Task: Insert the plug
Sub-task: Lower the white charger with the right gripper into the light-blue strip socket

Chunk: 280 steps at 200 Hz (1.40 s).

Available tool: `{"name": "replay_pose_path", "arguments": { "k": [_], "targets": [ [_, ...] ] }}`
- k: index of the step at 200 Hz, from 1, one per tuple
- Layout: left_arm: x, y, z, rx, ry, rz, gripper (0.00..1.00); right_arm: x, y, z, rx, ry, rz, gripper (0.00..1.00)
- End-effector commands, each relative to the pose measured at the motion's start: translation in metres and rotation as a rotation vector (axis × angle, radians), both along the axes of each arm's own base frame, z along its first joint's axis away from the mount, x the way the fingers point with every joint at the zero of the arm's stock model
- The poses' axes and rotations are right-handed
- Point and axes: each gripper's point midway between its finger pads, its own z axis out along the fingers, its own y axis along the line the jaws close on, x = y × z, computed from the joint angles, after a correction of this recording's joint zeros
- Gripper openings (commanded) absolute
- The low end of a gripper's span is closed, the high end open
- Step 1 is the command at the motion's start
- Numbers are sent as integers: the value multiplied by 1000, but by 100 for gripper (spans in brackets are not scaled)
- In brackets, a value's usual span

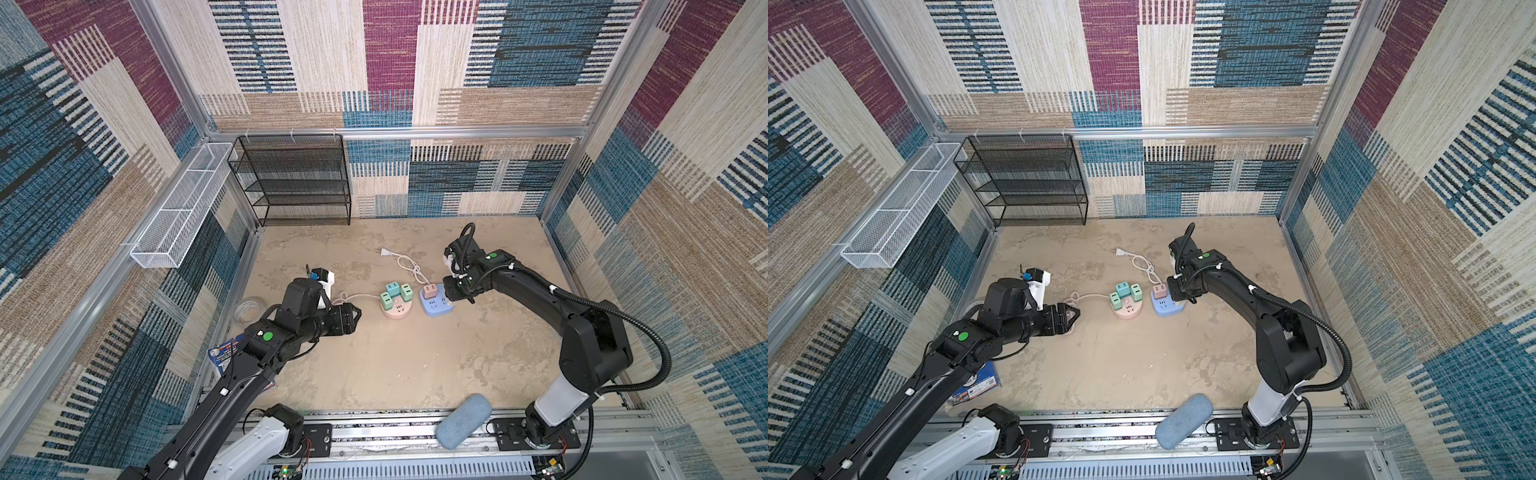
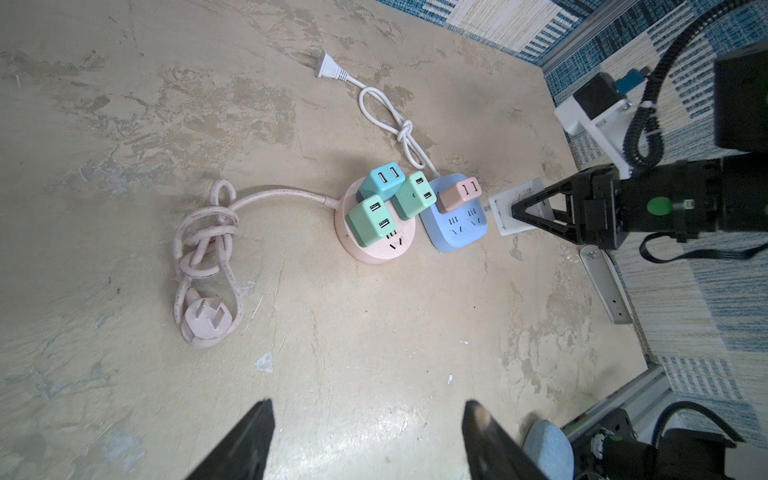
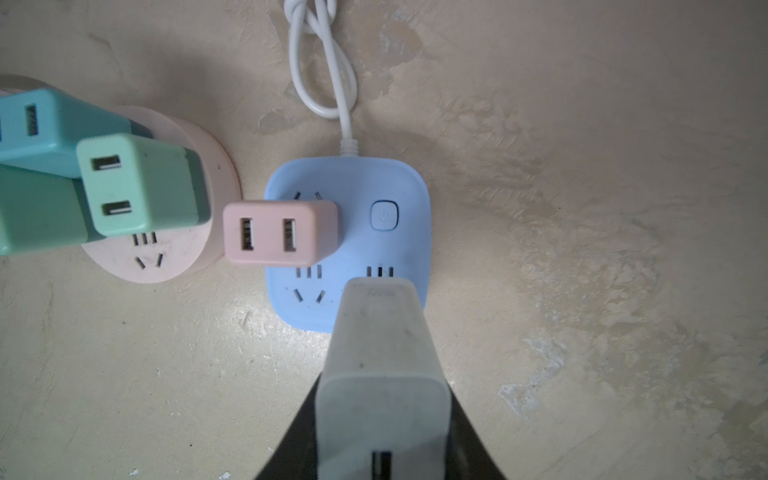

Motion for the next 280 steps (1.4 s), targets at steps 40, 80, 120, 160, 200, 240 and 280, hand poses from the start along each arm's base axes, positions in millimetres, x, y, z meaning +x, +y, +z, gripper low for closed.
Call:
{"name": "replay_pose_path", "arguments": {
  "k": [40, 80, 120, 160, 200, 240, 280],
  "targets": [
    [3, -3, 1, -13, -16, -13, 76, 9, 6, -5, 14, -18, 14, 0],
    [3, -4, 1, -16, -13, -15, 76, 8, 9, -12, 25, -4, 19, 0],
    [3, -5, 0, -20, -9, -18, 76, 6, 9, -20, 24, 14, 17, 0],
    [3, -5, -1, -21, -6, -17, 76, 5, 7, -25, 11, 26, 17, 0],
    [3, -6, -1, -23, -6, -18, 76, 4, 8, -28, 9, 40, 18, 0],
    [3, -6, -1, -27, -3, -21, 76, 3, 9, -32, 10, 66, 20, 0],
    [3, -7, -2, -33, -1, -24, 76, 1, 8, -40, -16, 123, 21, 0]
  ]
}}
